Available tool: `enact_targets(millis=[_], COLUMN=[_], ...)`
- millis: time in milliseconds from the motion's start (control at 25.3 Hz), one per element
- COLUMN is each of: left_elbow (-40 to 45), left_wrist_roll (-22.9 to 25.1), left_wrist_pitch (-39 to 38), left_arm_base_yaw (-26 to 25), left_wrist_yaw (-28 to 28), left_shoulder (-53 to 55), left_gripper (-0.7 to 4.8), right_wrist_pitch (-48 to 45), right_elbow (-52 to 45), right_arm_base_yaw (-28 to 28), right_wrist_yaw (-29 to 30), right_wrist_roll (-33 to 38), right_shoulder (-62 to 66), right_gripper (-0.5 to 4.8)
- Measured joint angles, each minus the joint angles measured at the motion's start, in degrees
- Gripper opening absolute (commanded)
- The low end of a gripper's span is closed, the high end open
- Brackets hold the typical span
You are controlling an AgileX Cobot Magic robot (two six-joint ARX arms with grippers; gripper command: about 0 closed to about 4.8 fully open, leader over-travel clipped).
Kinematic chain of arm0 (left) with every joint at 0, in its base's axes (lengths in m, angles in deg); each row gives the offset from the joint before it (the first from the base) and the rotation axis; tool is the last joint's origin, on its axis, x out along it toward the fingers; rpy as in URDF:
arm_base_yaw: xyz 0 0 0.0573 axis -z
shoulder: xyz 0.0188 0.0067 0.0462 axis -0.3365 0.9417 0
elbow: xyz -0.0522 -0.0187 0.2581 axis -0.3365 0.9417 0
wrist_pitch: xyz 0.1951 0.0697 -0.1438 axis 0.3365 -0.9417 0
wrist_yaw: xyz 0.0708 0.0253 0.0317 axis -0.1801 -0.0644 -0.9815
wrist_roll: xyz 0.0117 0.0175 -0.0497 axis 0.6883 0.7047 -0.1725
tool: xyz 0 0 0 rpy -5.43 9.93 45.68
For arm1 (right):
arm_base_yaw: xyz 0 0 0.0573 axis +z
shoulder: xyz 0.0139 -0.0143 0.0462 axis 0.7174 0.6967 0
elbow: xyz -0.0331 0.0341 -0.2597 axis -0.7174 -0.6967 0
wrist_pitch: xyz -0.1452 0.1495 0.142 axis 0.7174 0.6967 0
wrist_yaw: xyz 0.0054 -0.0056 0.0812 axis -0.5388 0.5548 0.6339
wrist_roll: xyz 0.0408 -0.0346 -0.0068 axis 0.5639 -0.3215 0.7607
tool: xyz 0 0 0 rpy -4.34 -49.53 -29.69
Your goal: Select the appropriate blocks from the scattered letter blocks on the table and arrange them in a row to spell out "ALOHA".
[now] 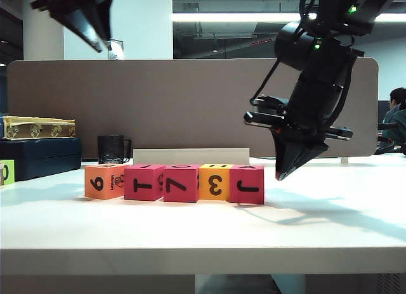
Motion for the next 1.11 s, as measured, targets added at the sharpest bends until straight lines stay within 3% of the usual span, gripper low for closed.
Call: enact_targets(millis=[158, 317, 554, 633, 831, 911, 1109], left_elbow=[0.02, 0.04, 0.13, 0.15, 0.17, 0.20, 0.20], left_wrist_roll=[0.09, 0.22, 1.49, 2.60, 2.67, 2.69, 4.33], left_wrist_pitch=[-0.74, -0.59, -0.28, -0.09, -0.11, -0.20, -0.07], left_arm_base_yaw=[-3.21, -6.64, -6.54, -6.60, -7.39, -7.98, -8.68], left_wrist_yaw=[-0.17, -0.24, -0.37, -0.42, -1.31, -1.70, -2.19], left_shoulder=[0.07, 1.79, 8.41, 12.96, 17.33, 18.38, 19.06], left_gripper=[0.16, -0.06, -0.06, -0.06, -0.06, -0.06, -0.06], right_wrist_pitch=[4.79, 11.63, 14.27, 15.96, 17.53, 18.49, 20.44], right_elbow=[2.86, 7.82, 9.22, 10.10, 12.48, 13.81, 17.75], right_arm_base_yaw=[0.17, 0.42, 2.16, 5.42, 11.72, 14.10, 18.01], right_wrist_yaw=[0.44, 1.05, 6.32, 9.07, 9.09, 7.85, -1.81], right_wrist_roll=[-0.13, -1.20, -1.33, -1.36, -1.70, -2.32, -2.71], right_shoulder=[0.00, -2.03, -5.07, -6.78, -7.93, -7.98, -7.98], right_gripper=[-0.04, -0.04, -0.04, -0.04, -0.04, -0.04, -0.04])
